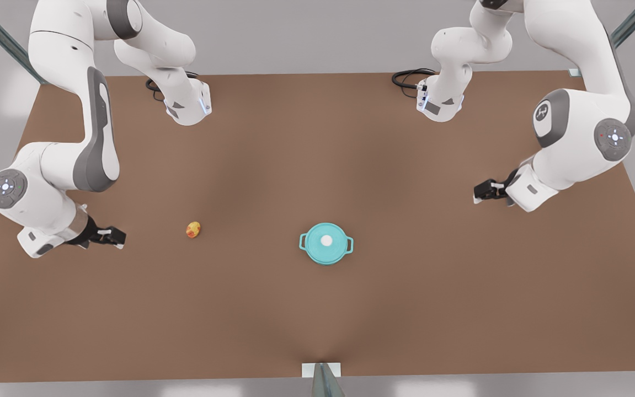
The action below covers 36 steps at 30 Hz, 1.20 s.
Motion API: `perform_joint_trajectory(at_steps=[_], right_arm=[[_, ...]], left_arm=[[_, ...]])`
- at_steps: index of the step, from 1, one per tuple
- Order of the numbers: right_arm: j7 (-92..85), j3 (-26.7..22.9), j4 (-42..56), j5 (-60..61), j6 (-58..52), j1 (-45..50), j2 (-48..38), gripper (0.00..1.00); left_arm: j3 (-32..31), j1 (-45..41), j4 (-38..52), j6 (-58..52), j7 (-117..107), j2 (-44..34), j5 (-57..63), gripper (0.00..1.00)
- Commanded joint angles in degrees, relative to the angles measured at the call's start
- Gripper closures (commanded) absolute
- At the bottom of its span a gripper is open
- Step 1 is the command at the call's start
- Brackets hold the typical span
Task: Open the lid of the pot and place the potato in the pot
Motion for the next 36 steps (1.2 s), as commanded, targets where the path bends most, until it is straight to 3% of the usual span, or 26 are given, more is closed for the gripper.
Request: perform_joint_trajectory(at_steps=[1, 4, 5, 7, 10, 13, 17, 19, 21, 24, 36], right_arm=[[-0.4, 0.0, 0.0, -0.1, 3.8, 0.0, -0.1, 0.00], [0.1, 0.3, -0.1, -0.1, 2.0, 0.6, -0.1, 0.00], [0.5, 0.3, 0.0, 0.1, 2.0, 1.6, -0.1, 0.00], [9.6, 0.3, -0.1, 0.6, 0.3, 4.4, -0.1, 0.00], [14.1, 0.3, -0.2, 2.5, -1.5, 8.0, 1.6, 0.00], [17.7, 0.3, -0.1, -3.4, -1.4, 11.0, 3.0, 0.00], [20.6, 0.3, -3.8, 7.3, -1.6, 11.4, 2.3, 0.00], [20.6, 0.3, -15.8, 8.0, 10.6, 11.4, -1.0, 0.00], [23.8, 0.3, -18.2, 8.0, 11.6, 11.8, -1.0, 0.00], [24.1, 0.3, -27.4, 8.0, 23.7, 11.7, -1.6, 0.00], [23.5, 0.3, -33.2, 8.0, 31.1, 10.4, 2.6, 0.00]], left_arm=[[-0.2, 0.0, -0.1, 3.8, 0.2, 0.0, 0.0, 0.00], [-2.2, -1.7, -0.1, 3.8, 0.3, 0.4, 3.0, 0.00], [-4.1, -5.7, 2.3, 4.0, -4.0, 1.8, 3.2, 0.00], [-5.0, -19.0, 13.0, 4.0, -31.3, 13.1, 5.9, 0.00], [-5.1, -30.7, 25.2, 8.3, -49.9, 25.9, 6.5, 0.00], [-5.0, -33.6, 25.3, 16.6, -55.9, 32.2, 8.7, 0.00], [-4.6, -33.8, 29.5, 23.4, -58.7, 41.3, 14.7, 0.00], [-3.7, -33.8, 29.6, 24.8, -54.2, 42.8, 14.9, 0.00], [-3.7, -33.8, 29.5, 25.4, -50.2, 44.2, 17.9, 0.00], [-3.5, -33.7, 28.9, 24.5, -45.1, 44.1, 18.0, 0.00], [-3.6, -33.8, 22.5, 24.4, -44.4, 44.1, 20.7, 0.00]])
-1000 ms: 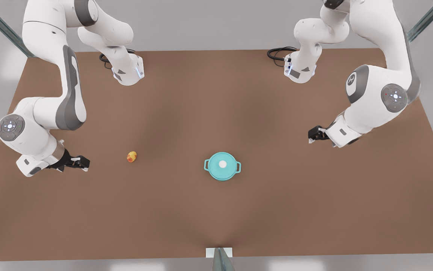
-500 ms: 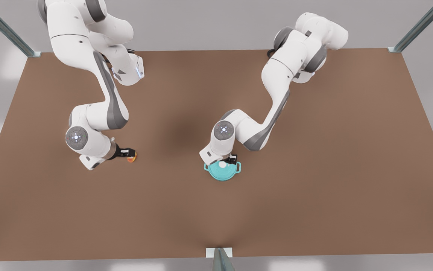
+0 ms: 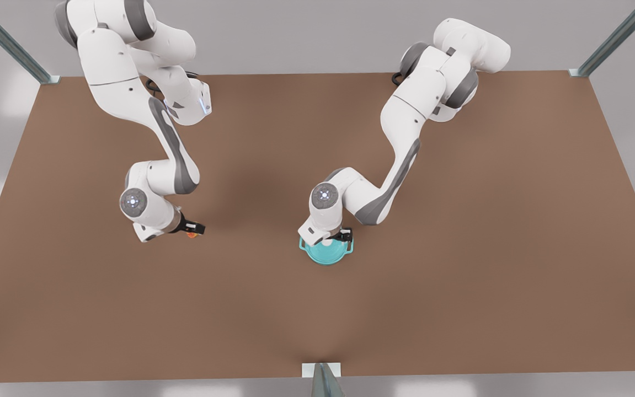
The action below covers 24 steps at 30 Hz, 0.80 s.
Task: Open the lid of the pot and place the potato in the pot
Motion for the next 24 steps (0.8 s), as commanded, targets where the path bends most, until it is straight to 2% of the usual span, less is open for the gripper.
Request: perform_joint_trajectory(at_steps=[1, 3, 4, 6, 8, 10, 13, 16, 18, 22, 23, 24], right_arm=[[5.3, 0.1, -1.6, 0.1, 6.3, 0.3, -0.1, 0.00], [5.2, 0.1, -2.2, 0.1, 6.5, 0.3, -0.2, 0.00], [5.2, 0.1, -2.2, 0.1, 6.6, 0.3, 0.0, 0.00], [5.0, 0.1, -2.2, 0.0, 7.4, 0.3, 0.9, 0.00], [4.0, 0.1, -2.3, 0.0, 7.7, 0.2, 2.0, 0.00], [4.0, 0.1, -2.2, 0.0, 8.4, 0.0, 2.6, 0.00], [3.7, 0.1, -2.2, 0.0, 9.4, 0.0, 3.8, 0.00], [3.4, 0.1, -2.6, 0.0, 9.4, 0.1, 3.7, 0.00], [2.0, 0.1, -3.9, 0.0, 9.4, 0.0, 3.2, 0.00], [-0.3, 0.1, -4.3, 0.0, 9.4, -0.2, 3.5, 0.00], [-0.3, 0.1, -4.4, 0.0, 9.4, -0.2, 3.6, 0.00], [-0.4, 0.1, -4.4, 0.0, 9.4, -0.2, 3.6, 0.00]], left_arm=[[0.0, 0.0, -0.1, 0.3, -6.0, -0.2, 0.4, 0.00], [0.0, 0.0, 0.0, 0.3, -5.8, -0.2, 0.5, 0.00], [0.0, 0.0, 0.1, 0.3, -5.7, -0.3, 0.5, 0.12], [0.0, 0.0, 0.1, 0.3, -5.8, -0.4, 0.0, 0.57], [0.0, 0.0, 0.1, 0.2, -6.1, -0.4, -0.1, 0.71], [0.0, 0.1, 0.4, 0.2, -6.0, -0.4, -0.1, 0.73], [-0.2, 4.7, 5.0, -7.6, 0.8, -1.1, -0.2, 0.73], [1.0, 12.6, 5.4, -7.5, 17.8, -1.0, 0.2, 0.73], [5.6, 15.0, 5.1, -3.2, 27.5, 1.5, 0.3, 0.72], [5.4, 16.7, 5.2, 7.8, 27.2, 7.9, -0.4, 0.70], [5.3, 17.0, 5.2, 7.8, 27.4, 7.7, -0.8, 0.23], [5.1, 17.4, 5.2, 7.0, 27.8, 7.1, -1.7, 0.00]])
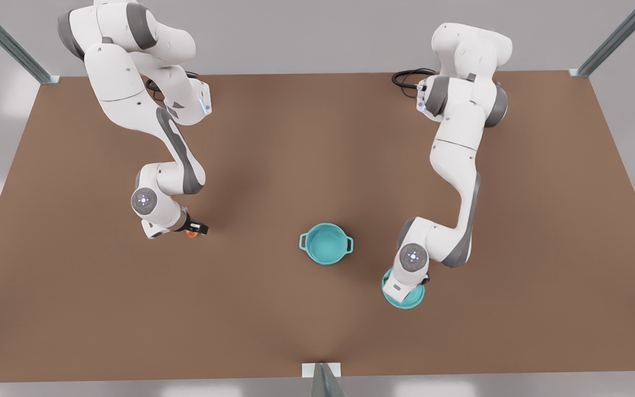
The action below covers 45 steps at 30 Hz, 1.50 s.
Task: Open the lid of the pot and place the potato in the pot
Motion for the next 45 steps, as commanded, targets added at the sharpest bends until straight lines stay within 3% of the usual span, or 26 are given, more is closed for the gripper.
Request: perform_joint_trajectory(at_steps=[1, 5, 7, 8, 9, 10, 21, 36, 45], right_arm=[[-2.9, 0.0, -0.1, 0.1, 0.3, 0.0, 0.0, 0.00], [-3.4, 0.0, 0.0, 0.1, 0.5, 0.0, 1.4, 0.00], [-3.5, 0.0, 0.0, 0.1, 1.5, 0.1, 2.1, 0.00], [-3.4, -0.1, 0.0, 0.1, 1.5, 0.1, 2.2, 0.00], [-3.4, 0.0, 0.0, 0.1, 1.5, 0.0, 2.2, 0.00], [-3.4, -0.1, 0.0, 0.1, 1.5, 0.1, 2.2, 0.01], [-3.8, -0.1, -0.3, 0.1, 0.7, 0.1, 1.4, 0.40], [-4.9, 0.1, 0.0, 0.0, -3.1, 0.6, -3.2, 0.44], [-4.5, 7.6, 4.6, -0.1, -3.1, 0.6, -7.7, 0.44]], left_arm=[[-0.3, 0.6, 0.1, 3.2, 18.4, -0.5, -1.9, 0.00], [-1.5, 5.5, 0.3, -13.8, 25.4, -8.8, -7.3, 0.00], [-1.5, 10.4, 0.2, -38.8, 28.6, -23.2, -13.6, 0.00], [-1.1, 14.0, -4.4, -42.6, 29.1, -32.2, -18.6, 0.00], [-1.1, 14.2, -16.5, -34.7, 30.1, -41.6, -17.6, 0.00], [-1.1, 14.2, -19.9, -32.9, 30.1, -44.4, -17.0, 0.00], [-1.5, 14.0, -19.0, -36.1, 30.0, -44.2, -18.9, 0.00], [-1.5, 13.9, -18.6, -34.8, 29.5, -45.0, -18.7, 0.00], [-1.9, 13.7, -18.9, -37.5, 26.9, -46.3, -18.9, 0.00]])
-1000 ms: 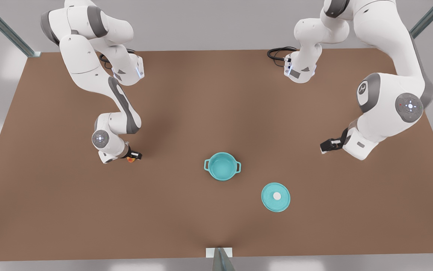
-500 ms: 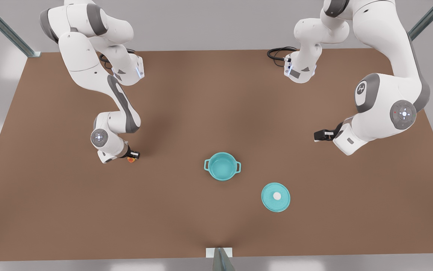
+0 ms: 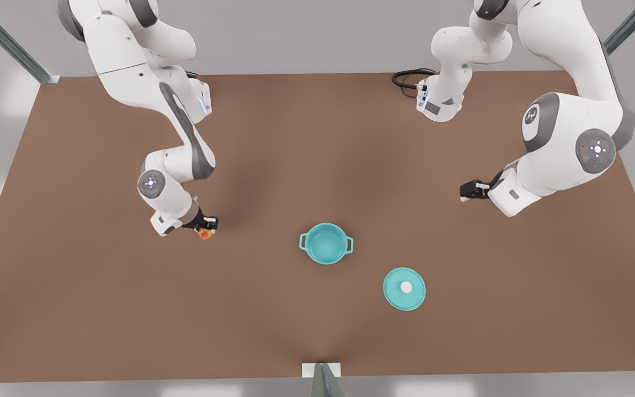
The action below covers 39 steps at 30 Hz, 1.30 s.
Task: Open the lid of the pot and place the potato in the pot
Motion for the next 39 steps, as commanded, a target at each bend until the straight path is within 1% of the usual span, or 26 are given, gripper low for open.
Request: perform_joint_trajectory(at_steps=[1, 4, 10, 13, 15, 18, 19, 21, 22, 25, 28, 30, 31, 32, 35, 36, 37, 39], right_arm=[[-0.2, 1.9, 2.1, -0.1, -0.5, 0.0, -0.1, 0.44], [0.0, 5.0, 6.5, -0.1, -0.5, 0.6, 0.9, 0.44], [0.3, 5.1, 17.9, -0.2, 0.3, 7.7, 6.7, 0.44], [-0.2, 5.1, 25.7, -0.3, 0.5, 11.3, 11.1, 0.44], [-0.3, 6.9, 27.5, -0.3, 0.6, 11.6, 13.1, 0.44], [-0.4, 9.5, 35.2, -0.4, 0.9, 11.6, 20.0, 0.44], [-0.4, 9.5, 35.4, -0.6, 4.6, 12.9, 21.9, 0.44], [-0.4, 9.5, 35.4, -0.9, 5.2, 13.9, 23.8, 0.44], [-0.4, 9.5, 35.4, -0.9, 7.3, 14.5, 24.9, 0.44], [0.1, 9.5, 35.9, -0.8, 8.1, 16.0, 26.0, 0.44], [1.3, 9.4, 38.5, -0.6, 9.2, 18.1, 28.0, 0.44], [1.3, 9.5, 39.9, -0.6, 9.4, 18.1, 29.6, 0.44], [1.2, 9.5, 40.0, -0.7, 12.1, 18.1, 31.4, 0.44], [1.2, 9.5, 40.1, -0.8, 12.6, 18.1, 32.2, 0.44], [1.1, 9.4, 40.0, -0.8, 12.6, 18.1, 33.0, 0.43], [1.2, 9.4, 40.0, -0.7, 12.6, 18.1, 33.0, 0.24], [1.2, 9.4, 40.0, -0.7, 12.6, 18.1, 32.9, 0.00], [1.5, 9.4, 40.0, -0.4, 12.6, 18.1, 31.2, 0.00]], left_arm=[[0.0, 0.1, -0.2, -1.0, 0.6, -0.1, 0.0, 0.00], [0.1, 0.5, 0.0, 0.8, 0.6, 0.2, 0.0, 0.00], [-0.1, 0.5, 0.0, 1.2, 0.5, 0.3, 0.1, 0.00], [-0.1, 0.4, 0.3, 1.2, 0.5, 0.4, 0.4, 0.00], [-0.1, 0.0, -0.2, 0.8, 0.5, 0.5, 0.7, 0.00], [-0.2, 0.0, -0.2, 1.8, 0.5, 1.3, 0.9, 0.00], [-0.2, 0.1, 0.0, 2.0, 0.5, 1.7, 1.1, 0.00], [-0.3, -0.6, 0.4, 3.8, -2.3, 2.6, 3.1, 0.00], [-0.4, -1.3, 0.4, 4.4, -2.4, 3.0, 3.1, 0.00], [-0.1, -1.0, 0.7, 5.3, -2.3, 3.0, 2.5, 0.00], [-0.1, -1.0, 0.6, 6.0, -2.2, 3.0, 2.6, 0.00], [-0.1, -1.1, 0.6, 6.0, -2.2, 3.0, 2.7, 0.00], [-0.1, -1.1, 0.6, 6.0, -2.2, 3.0, 2.8, 0.00], [-0.1, -1.1, 0.5, 6.0, -2.2, 3.0, 2.9, 0.00], [-0.1, -1.1, 0.5, 6.0, -2.3, 3.0, 2.9, 0.00], [-0.1, -1.1, 0.5, 6.0, -2.3, 3.1, 3.0, 0.00], [-0.1, -1.1, 0.5, 6.0, -2.3, 3.0, 3.0, 0.00], [-0.1, -1.1, 0.5, 6.0, -2.3, 3.1, 3.0, 0.00]])
